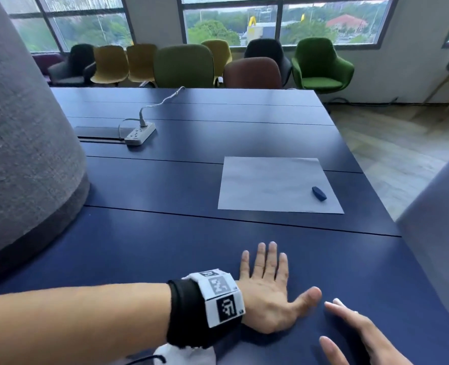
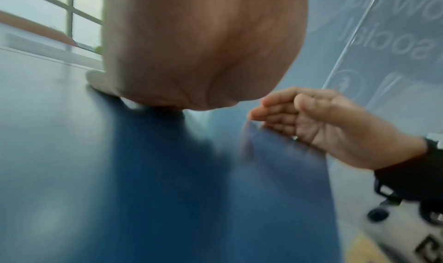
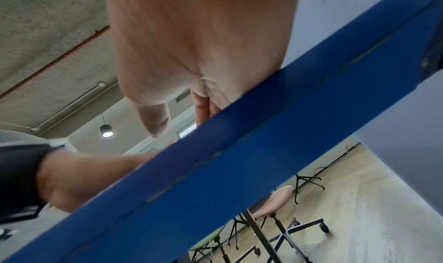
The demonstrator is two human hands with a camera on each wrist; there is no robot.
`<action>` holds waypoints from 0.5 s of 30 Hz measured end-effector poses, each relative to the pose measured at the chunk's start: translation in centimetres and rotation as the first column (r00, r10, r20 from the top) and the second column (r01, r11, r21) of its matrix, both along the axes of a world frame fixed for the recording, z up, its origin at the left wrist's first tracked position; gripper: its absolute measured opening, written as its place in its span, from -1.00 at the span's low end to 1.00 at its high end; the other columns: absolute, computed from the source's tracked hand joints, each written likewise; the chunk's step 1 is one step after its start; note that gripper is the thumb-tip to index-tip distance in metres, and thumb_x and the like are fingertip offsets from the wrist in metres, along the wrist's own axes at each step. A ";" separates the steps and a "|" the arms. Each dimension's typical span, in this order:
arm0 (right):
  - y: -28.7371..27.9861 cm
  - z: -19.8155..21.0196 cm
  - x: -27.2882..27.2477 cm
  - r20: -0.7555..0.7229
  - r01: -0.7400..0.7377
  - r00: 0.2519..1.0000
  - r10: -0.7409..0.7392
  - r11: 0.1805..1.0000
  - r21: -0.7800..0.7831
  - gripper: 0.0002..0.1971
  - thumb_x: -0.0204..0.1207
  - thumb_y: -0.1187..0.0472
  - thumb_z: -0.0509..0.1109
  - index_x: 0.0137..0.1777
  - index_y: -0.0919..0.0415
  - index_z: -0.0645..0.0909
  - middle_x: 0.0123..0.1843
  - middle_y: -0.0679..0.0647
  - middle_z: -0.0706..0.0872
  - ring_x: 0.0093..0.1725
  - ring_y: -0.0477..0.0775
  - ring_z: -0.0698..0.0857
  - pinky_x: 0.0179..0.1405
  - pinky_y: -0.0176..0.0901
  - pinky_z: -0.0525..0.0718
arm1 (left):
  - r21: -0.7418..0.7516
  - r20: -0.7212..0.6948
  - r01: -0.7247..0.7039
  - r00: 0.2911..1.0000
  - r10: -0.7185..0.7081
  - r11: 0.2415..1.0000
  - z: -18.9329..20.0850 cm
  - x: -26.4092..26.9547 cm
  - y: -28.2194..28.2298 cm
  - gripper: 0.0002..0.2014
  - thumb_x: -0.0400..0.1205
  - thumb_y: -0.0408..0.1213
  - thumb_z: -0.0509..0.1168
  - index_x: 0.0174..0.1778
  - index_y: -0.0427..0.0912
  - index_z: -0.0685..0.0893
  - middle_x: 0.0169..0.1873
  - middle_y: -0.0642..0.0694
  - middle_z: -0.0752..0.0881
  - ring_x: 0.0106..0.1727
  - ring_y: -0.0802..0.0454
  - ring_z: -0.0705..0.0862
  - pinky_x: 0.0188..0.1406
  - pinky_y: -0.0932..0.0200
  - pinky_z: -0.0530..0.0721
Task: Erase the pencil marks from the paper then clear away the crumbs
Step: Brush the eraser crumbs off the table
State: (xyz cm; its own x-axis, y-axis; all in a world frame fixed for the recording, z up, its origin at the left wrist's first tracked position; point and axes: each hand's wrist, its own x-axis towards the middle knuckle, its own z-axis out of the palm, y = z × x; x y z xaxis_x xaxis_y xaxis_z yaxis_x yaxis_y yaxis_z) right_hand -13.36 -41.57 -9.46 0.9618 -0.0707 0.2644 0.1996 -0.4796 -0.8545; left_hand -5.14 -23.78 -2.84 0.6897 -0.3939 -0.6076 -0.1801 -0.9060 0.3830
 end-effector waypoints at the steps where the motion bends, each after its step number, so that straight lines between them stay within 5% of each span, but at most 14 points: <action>1: -0.1 -0.1 -0.1 0.017 -0.015 1.000 0.015 1.000 -0.011 -0.37 0.19 -0.52 0.34 0.24 -0.29 0.61 0.35 -0.42 0.60 0.42 -0.20 0.55 0.41 -0.46 0.40 | -0.054 -0.041 0.011 0.999 -0.013 0.998 0.6 0.2 -1.0 -0.04 0.57 0.48 -0.35 0.65 -0.17 -0.45 0.60 -0.07 -0.56 0.56 0.06 -0.62 0.58 -0.14 -0.53; 3: 0.2 0.4 -0.3 0.079 0.035 0.996 -0.031 0.999 -0.042 -0.53 0.24 -0.32 0.40 0.15 -0.21 0.69 0.25 -0.32 0.72 0.34 -0.15 0.66 0.29 -0.26 0.57 | -0.134 -0.079 -0.033 0.997 0.023 0.990 1.7 0.8 -1.1 -0.12 0.65 0.38 -0.32 0.66 -0.17 -0.43 0.62 -0.04 -0.52 0.61 0.11 -0.53 0.64 -0.03 -0.42; 7: 1.0 1.2 -0.8 0.060 0.069 0.996 -0.072 0.996 0.051 -0.54 0.18 -0.24 0.41 0.08 -0.13 0.73 0.20 -0.37 0.73 0.35 -0.35 0.59 0.31 -0.62 0.42 | -0.032 0.063 -0.206 0.976 0.207 0.978 1.8 1.7 6.6 -0.02 0.47 0.48 -0.45 0.64 -0.14 -0.48 0.57 0.00 -0.59 0.57 0.15 -0.57 0.62 0.10 -0.42; 11: 1.1 1.3 -0.8 0.041 0.047 0.998 -0.049 0.997 0.058 -0.44 0.15 -0.39 0.44 0.09 -0.13 0.73 0.24 -0.40 0.69 0.38 -0.43 0.51 0.27 -0.73 0.34 | 0.272 0.208 -0.393 0.915 0.346 0.878 0.1 2.0 18.7 0.41 -0.08 0.72 -0.67 0.64 -0.14 -0.50 0.54 -0.03 -0.63 0.54 0.12 -0.60 0.63 0.02 -0.41; 15: 1.5 1.3 -0.7 0.047 0.040 0.998 -0.042 0.998 0.042 -0.34 0.19 -0.59 0.27 0.09 -0.16 0.71 0.26 -0.40 0.68 0.41 -0.41 0.48 0.29 -0.72 0.33 | 0.408 0.204 -0.433 0.901 0.382 0.804 0.0 2.1 22.9 0.49 -0.20 0.72 -0.70 0.61 -0.16 -0.52 0.59 -0.13 -0.58 0.60 0.00 -0.56 0.65 -0.09 -0.38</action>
State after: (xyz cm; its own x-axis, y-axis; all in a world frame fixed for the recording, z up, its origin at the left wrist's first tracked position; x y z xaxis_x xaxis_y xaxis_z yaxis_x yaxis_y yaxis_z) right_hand -14.02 -40.09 -8.21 0.9440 -0.1220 0.3064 0.2217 -0.4532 -0.8634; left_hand -2.99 -0.92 -2.80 0.7975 0.2237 -0.5603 0.2265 -0.9718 -0.0655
